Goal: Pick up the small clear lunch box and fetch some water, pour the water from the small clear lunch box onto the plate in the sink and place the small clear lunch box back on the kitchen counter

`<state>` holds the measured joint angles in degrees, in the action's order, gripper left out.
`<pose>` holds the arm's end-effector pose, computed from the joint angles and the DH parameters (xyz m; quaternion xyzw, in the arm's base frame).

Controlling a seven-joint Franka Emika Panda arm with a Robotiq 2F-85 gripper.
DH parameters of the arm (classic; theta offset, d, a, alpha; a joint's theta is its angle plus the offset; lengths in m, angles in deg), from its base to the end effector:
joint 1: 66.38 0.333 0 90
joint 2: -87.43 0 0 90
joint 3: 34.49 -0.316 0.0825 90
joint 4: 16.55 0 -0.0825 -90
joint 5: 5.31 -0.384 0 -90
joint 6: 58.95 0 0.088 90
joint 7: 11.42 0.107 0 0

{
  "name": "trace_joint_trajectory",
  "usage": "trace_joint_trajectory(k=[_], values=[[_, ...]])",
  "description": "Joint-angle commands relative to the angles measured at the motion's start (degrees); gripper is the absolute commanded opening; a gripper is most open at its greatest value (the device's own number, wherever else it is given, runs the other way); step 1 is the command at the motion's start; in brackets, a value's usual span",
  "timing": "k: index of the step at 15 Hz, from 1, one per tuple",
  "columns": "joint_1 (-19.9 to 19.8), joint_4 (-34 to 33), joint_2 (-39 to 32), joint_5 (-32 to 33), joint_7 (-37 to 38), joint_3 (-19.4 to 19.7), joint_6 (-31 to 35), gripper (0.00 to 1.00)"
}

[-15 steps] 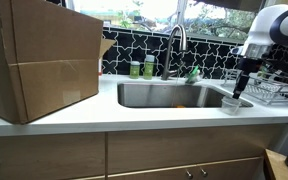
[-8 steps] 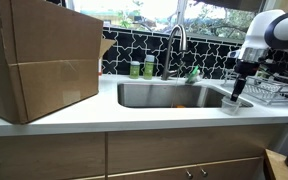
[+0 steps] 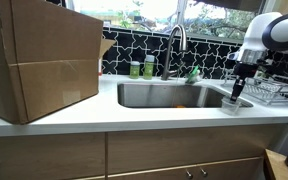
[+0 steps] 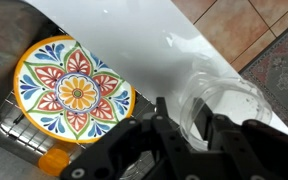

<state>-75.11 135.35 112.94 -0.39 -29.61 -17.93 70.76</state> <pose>0.3548 -0.1655 0.3837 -0.9991 0.0231 -0.0309 0.0180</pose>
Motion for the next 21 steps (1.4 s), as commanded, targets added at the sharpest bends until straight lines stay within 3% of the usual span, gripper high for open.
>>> trace_joint_trajectory(k=[1,7,12,13,14,15,19,20,21], values=[[-0.4,0.4,-0.5,-1.1,-1.2,0.1,1.6,0.03],[-1.1,-0.9,2.3,0.9,-1.0,-1.0,-0.7,0.03],[-5.2,-4.7,8.8,12.5,-0.3,-4.7,-7.4,0.03],[-4.0,-5.5,11.9,12.0,-3.0,-4.4,-10.8,0.03],[-3.2,-5.1,6.1,10.0,-0.5,-3.2,-5.8,0.03],[-3.1,-5.9,7.4,10.2,-0.8,-3.4,-6.9,0.11],[-3.1,-5.6,6.9,10.2,-0.8,-3.4,-6.8,0.11],[-3.1,-5.6,6.4,10.2,-0.8,-3.4,-6.7,0.03],[-4.0,-6.6,4.4,10.8,2.0,-3.9,-5.4,0.03]])
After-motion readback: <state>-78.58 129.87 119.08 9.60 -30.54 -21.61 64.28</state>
